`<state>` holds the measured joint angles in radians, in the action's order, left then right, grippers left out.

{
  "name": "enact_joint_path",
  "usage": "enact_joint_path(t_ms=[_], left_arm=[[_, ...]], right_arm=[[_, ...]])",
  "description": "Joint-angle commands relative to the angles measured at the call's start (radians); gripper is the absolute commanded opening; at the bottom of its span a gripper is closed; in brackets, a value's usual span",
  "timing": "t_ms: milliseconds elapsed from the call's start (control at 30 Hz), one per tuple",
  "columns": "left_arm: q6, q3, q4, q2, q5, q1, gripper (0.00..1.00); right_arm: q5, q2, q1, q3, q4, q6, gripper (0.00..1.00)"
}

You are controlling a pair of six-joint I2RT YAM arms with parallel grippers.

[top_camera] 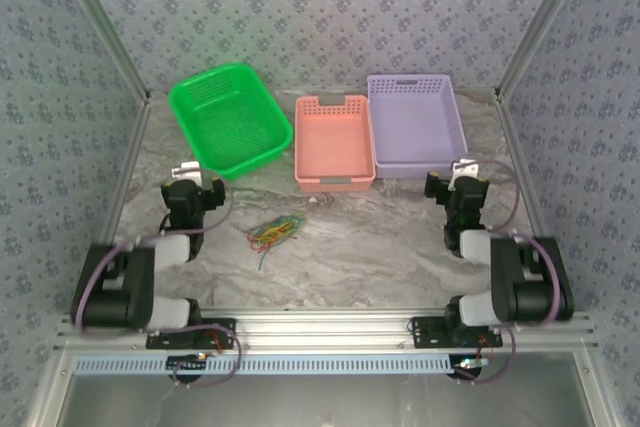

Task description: Untangle the cables

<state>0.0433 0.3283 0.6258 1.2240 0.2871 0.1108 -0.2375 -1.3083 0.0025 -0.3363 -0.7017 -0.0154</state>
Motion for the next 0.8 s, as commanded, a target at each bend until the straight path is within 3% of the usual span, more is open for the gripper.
enact_joint_path(t_ms=[0,67,133,167,233,300,333,367,433,500,600,767], left_arm=[[0.033,0.067,-0.276,-0.367,0.147,0.073,0.99],[0.097,0.147,-0.438,-0.549,0.202,0.102,0.99],[0.33,0.277,-0.676,-0.623,0.277,0.093,0.99],[0.479,0.367,-0.865,-0.632,0.263,0.08,0.99],[0.55,0.423,-0.938,-0.604,0.162,0.056,0.99],[0.595,0.515,-1.02,-0.486,-0.036,-0.028,0.99],[0.612,0.574,-1.072,-0.402,-0.124,-0.066,0.99],[0.624,0.645,-1.142,-0.294,-0.189,-0.09,0.96],[0.625,0.797,-1.313,-0.078,-0.217,-0.103,0.95],[0.602,0.915,-1.417,0.115,-0.238,-0.107,0.97],[0.57,0.971,-1.371,0.262,-0.283,-0.108,0.99],[0.516,1.026,-1.279,0.437,-0.301,-0.11,0.97]], right_arm=[[-0.131,0.263,0.025,-0.022,0.241,-0.061,0.99],[-0.16,0.492,0.061,-0.092,0.475,-0.108,0.99],[-0.108,0.664,0.067,-0.205,0.678,-0.229,0.99],[-0.074,0.709,0.064,-0.267,0.814,-0.348,0.99],[-0.027,0.755,0.058,-0.352,1.033,-0.635,0.99],[0.31,0.751,0.044,-0.393,1.012,-0.552,0.99],[0.384,0.724,0.06,-0.431,1.045,-0.564,0.98],[0.388,0.686,0.101,-0.483,1.136,-0.596,0.94],[0.37,0.612,0.225,-0.554,1.251,-0.595,0.86],[0.284,0.568,0.406,-0.59,1.297,-0.569,0.85],[0.186,0.54,0.632,-0.58,1.274,-0.565,0.89],[0.107,0.483,0.825,-0.557,1.239,-0.59,0.9]])
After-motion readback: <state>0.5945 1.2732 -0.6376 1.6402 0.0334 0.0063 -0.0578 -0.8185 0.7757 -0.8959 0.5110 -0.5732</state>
